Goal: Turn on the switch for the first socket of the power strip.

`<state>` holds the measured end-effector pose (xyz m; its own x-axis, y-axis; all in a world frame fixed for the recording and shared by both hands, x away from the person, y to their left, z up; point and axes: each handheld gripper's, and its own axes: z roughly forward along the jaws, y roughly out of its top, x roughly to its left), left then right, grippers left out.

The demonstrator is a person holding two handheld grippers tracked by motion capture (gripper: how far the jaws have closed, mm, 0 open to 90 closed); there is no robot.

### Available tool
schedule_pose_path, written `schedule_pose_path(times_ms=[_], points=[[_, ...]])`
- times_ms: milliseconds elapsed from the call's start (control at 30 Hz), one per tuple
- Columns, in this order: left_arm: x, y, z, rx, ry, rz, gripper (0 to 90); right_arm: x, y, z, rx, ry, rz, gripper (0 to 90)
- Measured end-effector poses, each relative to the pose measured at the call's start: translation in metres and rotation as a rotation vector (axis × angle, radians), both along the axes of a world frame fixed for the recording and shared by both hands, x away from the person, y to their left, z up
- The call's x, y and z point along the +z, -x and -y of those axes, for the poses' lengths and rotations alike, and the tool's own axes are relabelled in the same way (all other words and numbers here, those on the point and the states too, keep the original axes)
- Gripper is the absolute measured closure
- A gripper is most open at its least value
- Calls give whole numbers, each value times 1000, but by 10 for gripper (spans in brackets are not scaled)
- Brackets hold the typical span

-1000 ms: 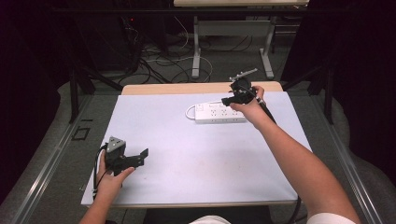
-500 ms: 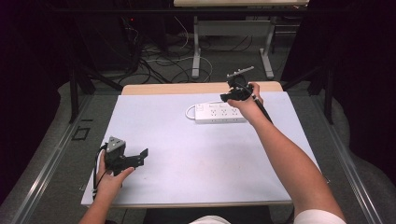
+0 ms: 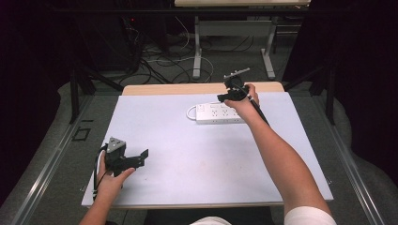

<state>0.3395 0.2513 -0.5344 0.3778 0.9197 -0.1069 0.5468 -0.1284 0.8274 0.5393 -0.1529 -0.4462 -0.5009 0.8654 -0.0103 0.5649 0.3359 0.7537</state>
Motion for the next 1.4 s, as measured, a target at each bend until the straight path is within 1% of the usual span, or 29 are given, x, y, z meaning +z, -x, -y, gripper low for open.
schedule_pose_path(times_ms=[67, 100, 167, 233, 333, 500, 600, 667, 767, 833, 867, 1133, 1300, 1367, 1400], points=[[0, 0, 0, 0, 0, -1, 27, -2, -1, -2, 2, -4, 10, 478], [0, 0, 0, 0, 0, -1, 27, -2, -2, -2, 2, -14, 12, 482], [0, 0, 0, 0, -2, 0, 28, -2, -1, -3, -6, -24, 14, 491], [0, 0, 1, -2, 1, 2, 28, -4, -3, -6, 0, -50, 35, 507], [0, 0, 1, -2, 2, 3, 29, -4, -4, -10, 0, -53, 42, 524], [0, 0, 0, -1, 1, 0, 30, -7, -6, -15, -9, -37, 38, 555], [0, 0, 0, -3, 1, 0, 30, -12, -9, -14, -17, -72, 17, 560], [0, 0, 0, -2, 0, -1, 31, -13, -11, -15, -24, -80, 15, 559], [-1, 0, 0, 0, 0, -3, 32, -16, -13, -16, -38, -111, 24, 558], [0, 0, 0, -1, 0, -1, 33, -18, -15, -17, -36, -115, 27, 558], [0, 0, 0, -1, 0, -1, 33, -19, -15, -17, -38, -109, 34, 557], [-1, -1, -1, 0, 4, -5, 34, -27, -19, -21, -45, -123, 29, 555], [-1, -1, -1, -1, 4, -6, 34, -32, -22, -21, -54, -122, 22, 596], [-1, -1, -1, -1, 2, -4, 35, -35, -23, -22, -59, -119, 6, 636], [-1, -1, -1, -1, 2, -4, 35, -36, -24, -22, -57, -117, 9, 649]])
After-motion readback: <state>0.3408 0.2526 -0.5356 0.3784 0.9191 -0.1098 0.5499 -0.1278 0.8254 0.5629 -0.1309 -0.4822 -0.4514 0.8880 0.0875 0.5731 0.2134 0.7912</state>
